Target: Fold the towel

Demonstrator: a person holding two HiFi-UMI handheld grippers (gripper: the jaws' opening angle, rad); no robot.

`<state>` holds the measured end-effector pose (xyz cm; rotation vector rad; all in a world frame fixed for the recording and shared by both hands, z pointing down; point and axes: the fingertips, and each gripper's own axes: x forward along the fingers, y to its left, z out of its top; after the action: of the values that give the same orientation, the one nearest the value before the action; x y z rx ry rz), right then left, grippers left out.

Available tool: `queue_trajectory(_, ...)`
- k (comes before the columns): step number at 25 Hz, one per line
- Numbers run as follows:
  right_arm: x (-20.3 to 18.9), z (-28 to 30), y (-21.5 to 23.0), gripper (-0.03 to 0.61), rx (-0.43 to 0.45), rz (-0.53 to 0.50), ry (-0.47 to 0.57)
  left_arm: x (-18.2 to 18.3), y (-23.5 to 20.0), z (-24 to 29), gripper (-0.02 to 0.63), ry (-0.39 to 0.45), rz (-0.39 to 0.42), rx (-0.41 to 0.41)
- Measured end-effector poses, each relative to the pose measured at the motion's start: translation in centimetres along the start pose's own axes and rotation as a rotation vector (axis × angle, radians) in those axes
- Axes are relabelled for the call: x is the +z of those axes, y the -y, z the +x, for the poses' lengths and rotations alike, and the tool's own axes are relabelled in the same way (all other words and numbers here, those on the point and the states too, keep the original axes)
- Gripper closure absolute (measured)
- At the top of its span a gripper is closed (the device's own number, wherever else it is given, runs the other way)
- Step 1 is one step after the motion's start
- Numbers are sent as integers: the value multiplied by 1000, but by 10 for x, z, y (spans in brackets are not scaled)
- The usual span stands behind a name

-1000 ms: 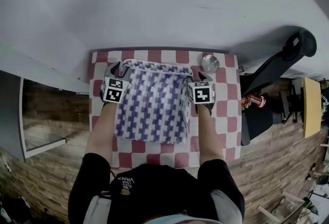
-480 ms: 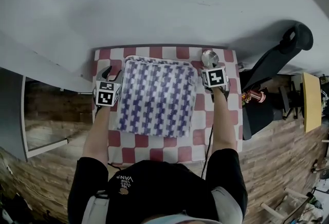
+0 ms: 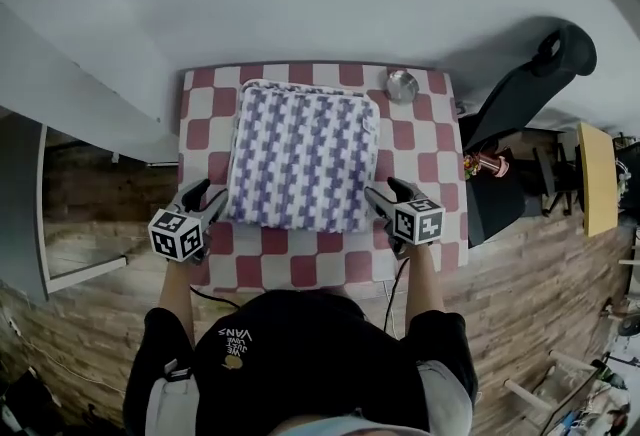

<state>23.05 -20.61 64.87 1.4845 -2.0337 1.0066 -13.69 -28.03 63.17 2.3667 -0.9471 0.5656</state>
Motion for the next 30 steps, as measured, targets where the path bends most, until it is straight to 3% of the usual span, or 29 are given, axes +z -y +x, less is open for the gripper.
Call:
queue_trajectory(4, -49, -22, -33, 288, 110, -5, 20, -37, 29, -17, 420, -30, 33, -77)
queue_trajectory(9, -79, -23, -50, 291, 106, -128, -7, -60, 40, -8, 422, -103, 168, -100)
queue_trajectory(12, -87, -17, -59, 324, 107, -153, 3, -68, 43, -1, 428, -126, 225, -108)
queue_trajectory(14, -90, -13, -63, 371, 93, -177, 8, -69, 42, -2, 519, -129, 246, -113)
queue_trajectory(15, -91, -13, -62, 406, 76, -189, 7, -71, 42, -3, 573, -130, 245, -117)
queue_trajectory(18, -86, -25, -62, 515, 54, -193, 34, -74, 42, -11, 592, -131, 206, -139)
queue_trajectory(24, -62, -88, -82, 537, 120, -197, 102, -66, 61, -66, 597, -66, 105, -247)
queue_trajectory(30, -104, -143, -125, 538, 196, -215, -14, -87, 106, -148, 597, -64, 48, -368)
